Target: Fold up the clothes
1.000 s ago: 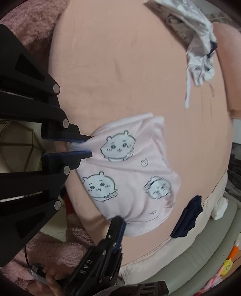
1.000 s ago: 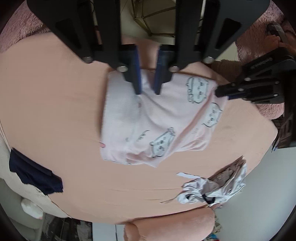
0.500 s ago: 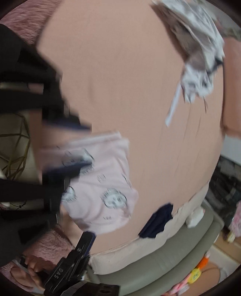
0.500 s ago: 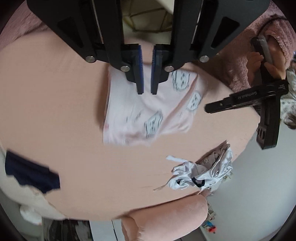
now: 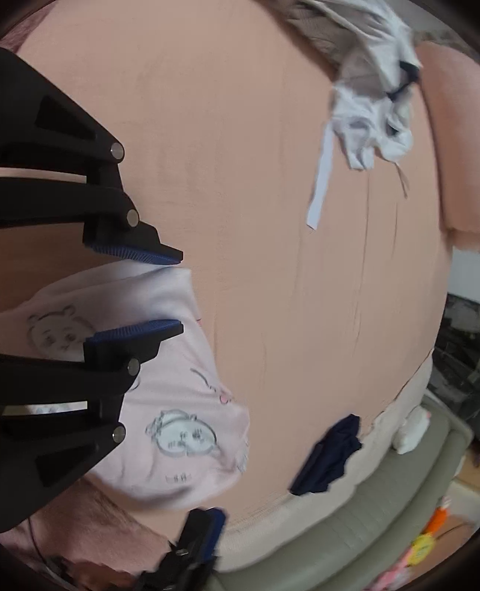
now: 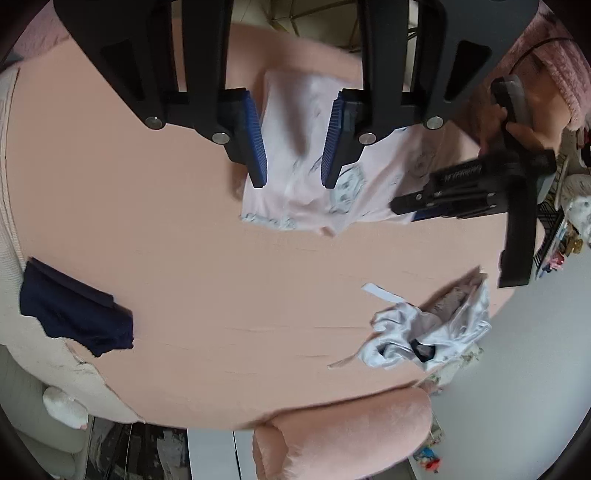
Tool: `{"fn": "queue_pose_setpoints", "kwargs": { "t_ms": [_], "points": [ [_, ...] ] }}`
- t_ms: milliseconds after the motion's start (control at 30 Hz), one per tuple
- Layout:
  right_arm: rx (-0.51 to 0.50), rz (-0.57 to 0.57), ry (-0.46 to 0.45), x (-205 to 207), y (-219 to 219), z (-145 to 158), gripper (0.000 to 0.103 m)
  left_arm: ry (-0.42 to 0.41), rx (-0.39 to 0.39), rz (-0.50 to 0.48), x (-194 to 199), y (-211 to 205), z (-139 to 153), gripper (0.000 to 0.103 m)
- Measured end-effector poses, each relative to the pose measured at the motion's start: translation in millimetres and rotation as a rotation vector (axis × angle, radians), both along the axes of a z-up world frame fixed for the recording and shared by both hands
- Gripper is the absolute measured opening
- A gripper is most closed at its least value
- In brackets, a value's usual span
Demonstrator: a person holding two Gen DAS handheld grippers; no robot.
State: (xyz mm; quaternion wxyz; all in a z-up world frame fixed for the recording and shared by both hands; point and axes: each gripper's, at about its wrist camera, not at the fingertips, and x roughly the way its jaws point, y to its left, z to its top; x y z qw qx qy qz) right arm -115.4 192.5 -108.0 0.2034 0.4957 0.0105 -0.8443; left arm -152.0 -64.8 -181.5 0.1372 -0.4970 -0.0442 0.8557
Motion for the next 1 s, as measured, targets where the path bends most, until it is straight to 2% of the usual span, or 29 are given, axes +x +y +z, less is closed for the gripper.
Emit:
{"fn": "queue_pose_setpoints", "kwargs": {
  "t_ms": [67, 133, 233, 333, 433, 500, 600, 733, 800, 867, 933, 1000],
  "points": [
    [0.035, 0.011, -0.026, -17, -4, -16, 0.031, 0.017, -0.024, 0.016, 3, 3, 0, 0.007],
    [0.041, -0.004, -0.050, -26, -3, -27, 0.030, 0.022, -0.003, 0.045, 5, -2, 2, 0.006],
    [0.004, -0.039, -0.047, -28, 5, -28, 0.030, 0.009, 0.033, 0.069, 8, -11, 1, 0.005],
    [0.043, -0.047, -0.036, -29, 6, -32, 0.030, -0.016, 0.058, 0.070, 11, -18, -4, 0.005],
    [0.098, -0.041, -0.011, -21, -2, -37, 0.029, -0.025, 0.100, 0.080, 9, -26, -4, 0.010],
    [0.082, -0.056, 0.032, -13, -1, -26, 0.029, -0.016, 0.121, 0.094, 10, -30, -1, 0.017],
    [0.045, -0.041, 0.064, -9, -3, -15, 0.029, 0.076, 0.111, 0.092, 23, -29, 15, 0.028],
    [0.023, 0.035, 0.052, -12, -17, -13, 0.029, 0.147, 0.084, -0.019, 40, -1, 25, 0.028],
    [0.033, 0.042, 0.034, -13, -25, -19, 0.029, 0.133, 0.052, -0.072, 42, 16, 22, 0.028],
    [0.066, 0.039, 0.031, -13, -27, -32, 0.029, 0.070, -0.008, -0.080, 37, 28, 6, 0.028],
    [0.105, 0.032, 0.033, -13, -26, -45, 0.027, 0.039, -0.039, -0.075, 33, 30, -2, 0.027],
    [0.103, 0.024, 0.040, -14, -22, -51, 0.027, 0.023, -0.066, -0.058, 29, 28, -5, 0.017]
  ]
}}
